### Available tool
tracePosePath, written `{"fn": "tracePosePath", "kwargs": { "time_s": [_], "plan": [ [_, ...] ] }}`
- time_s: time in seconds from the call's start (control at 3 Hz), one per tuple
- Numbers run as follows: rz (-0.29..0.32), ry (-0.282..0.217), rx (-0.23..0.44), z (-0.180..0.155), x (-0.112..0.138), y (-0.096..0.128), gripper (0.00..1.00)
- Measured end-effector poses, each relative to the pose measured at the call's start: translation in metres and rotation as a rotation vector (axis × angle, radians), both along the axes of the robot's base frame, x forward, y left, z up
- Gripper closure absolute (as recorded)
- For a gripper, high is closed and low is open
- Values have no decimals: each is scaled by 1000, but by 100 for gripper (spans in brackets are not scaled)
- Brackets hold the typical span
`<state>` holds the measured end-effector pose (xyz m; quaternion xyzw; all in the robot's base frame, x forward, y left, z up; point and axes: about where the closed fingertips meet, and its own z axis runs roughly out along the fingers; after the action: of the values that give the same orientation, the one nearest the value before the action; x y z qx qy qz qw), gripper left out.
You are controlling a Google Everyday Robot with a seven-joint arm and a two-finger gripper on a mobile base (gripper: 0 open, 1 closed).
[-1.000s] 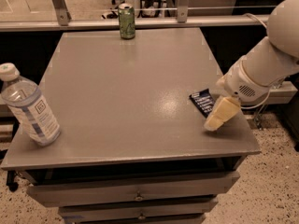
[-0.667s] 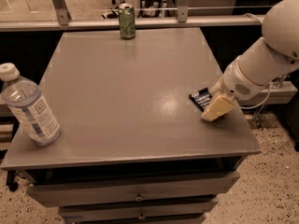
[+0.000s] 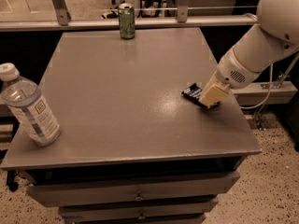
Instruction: Move rxbar blueberry near blue plastic bottle
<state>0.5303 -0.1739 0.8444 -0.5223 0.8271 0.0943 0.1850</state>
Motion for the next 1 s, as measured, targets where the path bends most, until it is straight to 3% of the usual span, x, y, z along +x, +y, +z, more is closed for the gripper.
{"fn": "tracePosePath", "kwargs": {
  "time_s": [0.33, 1.0],
  "plan": [
    [38, 7, 29, 10, 6, 14, 100],
    [241, -19, 114, 40, -7, 80, 100]
  ]
}}
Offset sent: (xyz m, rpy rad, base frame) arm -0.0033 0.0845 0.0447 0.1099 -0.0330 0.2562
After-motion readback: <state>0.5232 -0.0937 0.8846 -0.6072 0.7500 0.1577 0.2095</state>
